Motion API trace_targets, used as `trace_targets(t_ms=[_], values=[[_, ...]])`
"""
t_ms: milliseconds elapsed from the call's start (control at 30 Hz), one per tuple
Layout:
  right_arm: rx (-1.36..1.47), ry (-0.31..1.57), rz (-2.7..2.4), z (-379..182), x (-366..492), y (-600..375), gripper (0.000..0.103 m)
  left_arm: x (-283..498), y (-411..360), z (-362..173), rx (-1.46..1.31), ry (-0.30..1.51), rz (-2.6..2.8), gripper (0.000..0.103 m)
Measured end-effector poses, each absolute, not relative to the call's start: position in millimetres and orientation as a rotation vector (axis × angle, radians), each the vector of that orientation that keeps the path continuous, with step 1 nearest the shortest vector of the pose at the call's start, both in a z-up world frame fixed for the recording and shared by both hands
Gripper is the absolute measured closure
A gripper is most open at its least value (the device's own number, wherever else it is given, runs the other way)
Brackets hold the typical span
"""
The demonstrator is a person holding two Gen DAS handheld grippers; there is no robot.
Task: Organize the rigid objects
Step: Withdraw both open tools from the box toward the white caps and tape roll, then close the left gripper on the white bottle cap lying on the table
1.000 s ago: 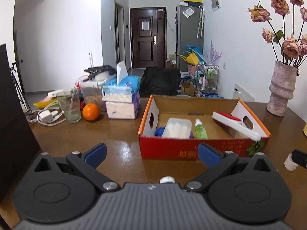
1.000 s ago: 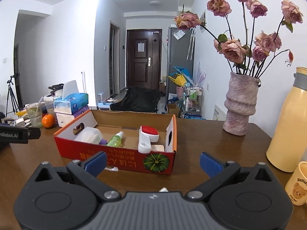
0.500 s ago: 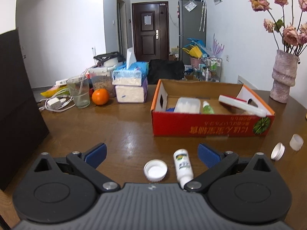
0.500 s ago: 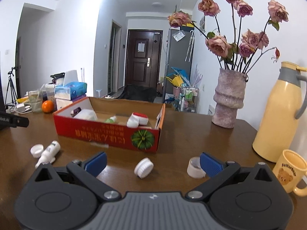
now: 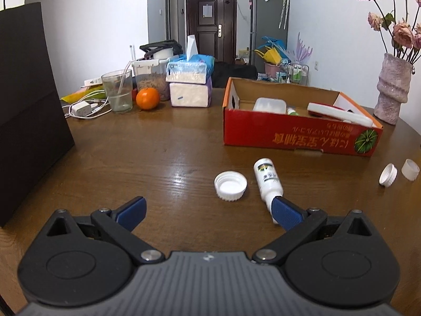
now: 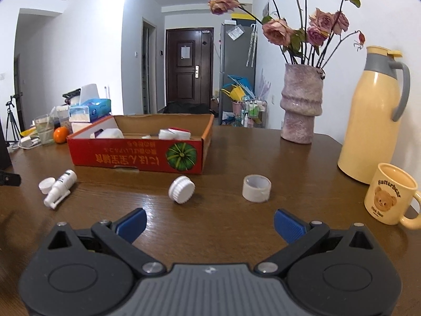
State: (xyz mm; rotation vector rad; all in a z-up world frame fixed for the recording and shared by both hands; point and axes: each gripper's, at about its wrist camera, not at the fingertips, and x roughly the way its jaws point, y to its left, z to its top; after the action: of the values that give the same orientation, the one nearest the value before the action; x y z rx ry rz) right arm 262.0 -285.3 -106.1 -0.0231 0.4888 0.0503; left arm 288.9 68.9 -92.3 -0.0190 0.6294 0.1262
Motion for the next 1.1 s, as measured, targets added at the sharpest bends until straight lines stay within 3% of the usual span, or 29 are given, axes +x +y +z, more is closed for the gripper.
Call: trace_targets(t_ms=[733, 867, 933, 1000, 1100], values=[[0.008, 0.532, -0.044, -122.5, 281.4, -309.5, 0.000, 367.8, 64.0, -138.0, 0.065, 0.721, 0.151, 0.003], [0.009, 0.543, -0.053, -126.6, 288.7, -313.8, 0.000, 376.7, 62.3, -141.7, 0.062, 0.724, 0.136, 0.019], [0.013, 0.548, -0.055, -127.8, 292.2, -315.1, 0.000, 377.2, 63.2, -141.4, 0.045, 0.713, 0.111, 0.034], [0.013, 0.550, -0.060, -128.3, 296.1, -315.7, 0.000, 376.2, 63.8, -140.6, 0.031, 0.708, 0.083, 0.059], [0.011, 0.551, -0.059, -128.8, 302.1, -314.4, 0.000, 375.0, 64.0, -140.1, 0.021, 0.698, 0.057, 0.061]])
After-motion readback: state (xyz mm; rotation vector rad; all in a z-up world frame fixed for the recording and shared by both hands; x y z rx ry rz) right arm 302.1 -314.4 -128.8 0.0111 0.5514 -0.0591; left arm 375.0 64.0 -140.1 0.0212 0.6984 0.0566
